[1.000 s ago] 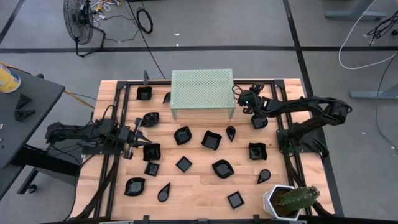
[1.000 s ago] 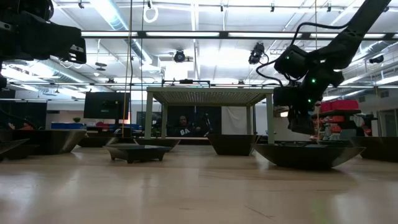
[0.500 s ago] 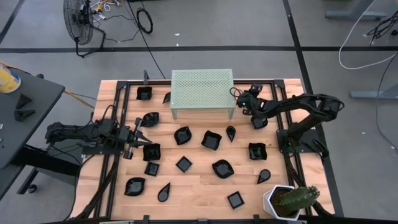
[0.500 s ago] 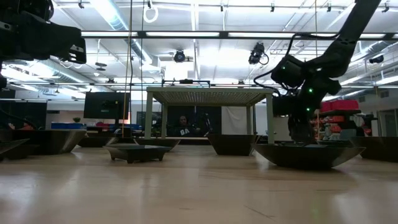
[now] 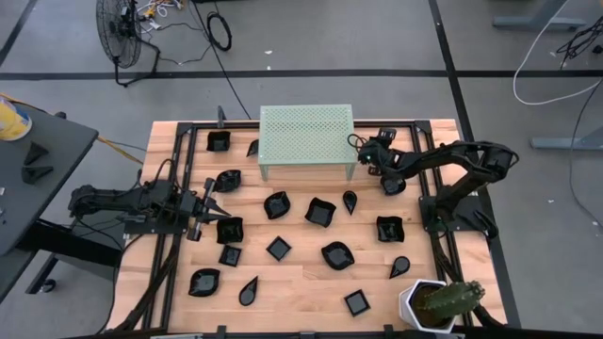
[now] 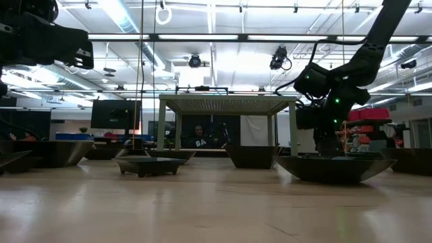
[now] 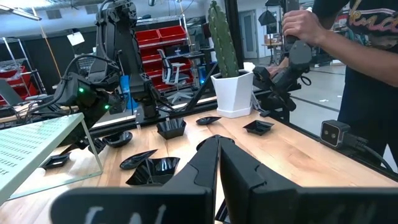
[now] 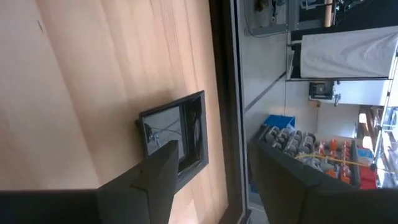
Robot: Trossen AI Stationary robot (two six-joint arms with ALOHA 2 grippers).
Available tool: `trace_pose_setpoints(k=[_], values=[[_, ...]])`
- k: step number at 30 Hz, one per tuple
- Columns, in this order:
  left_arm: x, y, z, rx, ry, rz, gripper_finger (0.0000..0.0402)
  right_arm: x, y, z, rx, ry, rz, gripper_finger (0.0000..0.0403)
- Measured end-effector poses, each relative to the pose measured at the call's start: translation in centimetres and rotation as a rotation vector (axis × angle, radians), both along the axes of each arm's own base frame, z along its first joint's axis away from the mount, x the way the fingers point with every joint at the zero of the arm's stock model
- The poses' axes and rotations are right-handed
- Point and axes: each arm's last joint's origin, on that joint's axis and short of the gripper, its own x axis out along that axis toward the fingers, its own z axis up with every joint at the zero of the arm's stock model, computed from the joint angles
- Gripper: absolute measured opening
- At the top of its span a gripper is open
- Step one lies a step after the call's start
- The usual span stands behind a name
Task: Pick & Place Mini shaped plates
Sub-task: Put the square plate on the shelf
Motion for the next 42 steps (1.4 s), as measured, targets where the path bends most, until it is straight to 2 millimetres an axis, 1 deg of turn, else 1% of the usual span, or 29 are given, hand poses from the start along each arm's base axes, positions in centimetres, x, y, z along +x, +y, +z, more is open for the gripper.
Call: trace_pose_setpoints(k=[8,23,33,39,42], values=[[0.0,0.0,0.0,0.0,0.0,0.0,0.0023,-0.6,-0.7,0.0,0.0,-0.001,-0.04,0.0201],[0.0,0.0,0.0,0.0,0.0,0.0,0.0023,-1.0,-1.4,0.0,0.006,0.003,-0.06,0.0201],[0.0,0.0,0.0,0.0,0.0,0.0,0.0023,-1.0,-1.3,0.0,0.012,0.003,-0.054,0.0201],[0.0,0.0,0.0,0.0,0.0,0.0,0.0023,-1.3,-0.3,0.5,0.071,-0.012,-0.047,0.0201],[0.0,0.0,0.0,0.0,0.0,0.0,0.0023,-1.5,-0.2,0.6,0.099,-0.026,-0.036,0.0201]])
